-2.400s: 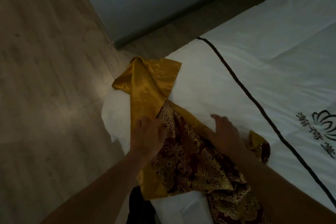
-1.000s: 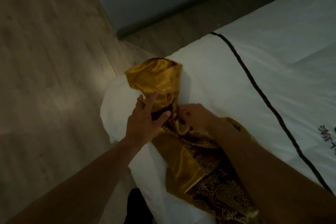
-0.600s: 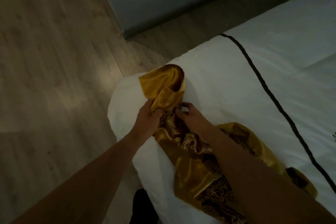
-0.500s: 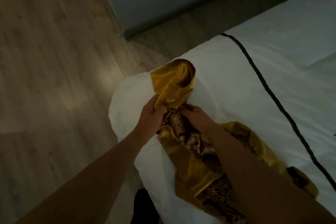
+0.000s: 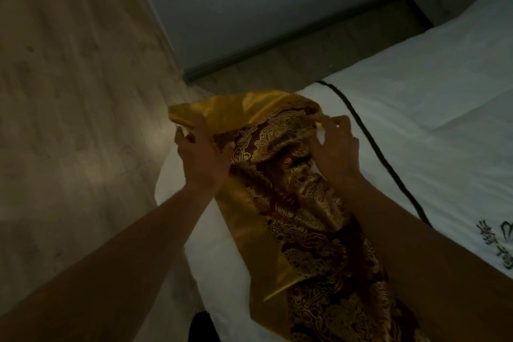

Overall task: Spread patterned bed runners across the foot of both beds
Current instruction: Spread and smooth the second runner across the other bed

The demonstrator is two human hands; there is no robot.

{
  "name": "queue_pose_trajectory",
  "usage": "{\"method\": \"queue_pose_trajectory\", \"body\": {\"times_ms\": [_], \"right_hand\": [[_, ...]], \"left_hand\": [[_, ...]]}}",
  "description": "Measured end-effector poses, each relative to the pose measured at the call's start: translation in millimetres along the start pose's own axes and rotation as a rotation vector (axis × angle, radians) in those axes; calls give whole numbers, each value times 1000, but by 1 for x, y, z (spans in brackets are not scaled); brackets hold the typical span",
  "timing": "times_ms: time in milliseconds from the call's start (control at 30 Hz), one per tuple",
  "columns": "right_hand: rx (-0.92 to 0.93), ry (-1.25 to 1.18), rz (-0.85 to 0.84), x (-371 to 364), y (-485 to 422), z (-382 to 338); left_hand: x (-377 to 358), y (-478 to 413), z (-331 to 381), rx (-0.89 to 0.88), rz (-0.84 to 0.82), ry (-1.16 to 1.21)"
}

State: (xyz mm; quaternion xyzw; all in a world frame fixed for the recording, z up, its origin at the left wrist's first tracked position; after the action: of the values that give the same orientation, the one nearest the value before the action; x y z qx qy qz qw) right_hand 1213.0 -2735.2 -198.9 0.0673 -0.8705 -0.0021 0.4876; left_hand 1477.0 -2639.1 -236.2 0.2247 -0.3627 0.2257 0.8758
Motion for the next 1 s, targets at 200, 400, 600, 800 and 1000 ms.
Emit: {"method": "queue_pose_trajectory", "body": {"times_ms": [200,400,600,800,1000], "right_hand": [[-244,93,-38,-22,58,57],[-553,270,-378,-28,142,156],[-514,57,-634,-44,174,148],[-349,251,60,26,133,138],[-353,221,-191,24,126,138]], "left_hand": [[-37,69,-26,-24,-224,-223],[-83,160,-77,29,-590,-522],[-106,180,-85,23,-649,-352],[-86,157,-74,-59,-588,-439],[-66,157,-94,20,-687,-661]]}}
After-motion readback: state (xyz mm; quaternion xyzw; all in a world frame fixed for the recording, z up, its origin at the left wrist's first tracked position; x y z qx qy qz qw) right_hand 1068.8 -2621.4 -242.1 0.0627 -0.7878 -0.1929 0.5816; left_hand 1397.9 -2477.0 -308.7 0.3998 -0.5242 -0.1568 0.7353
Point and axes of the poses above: each hand's wrist, its own y-axis away from the middle knuckle, its own x-axis out of the back of the hand, z = x × y, the point moved 6 cm from there along -y, towards the middle knuckle, and after that the axes turned 2 degrees about -y, right-handed, at the moved point
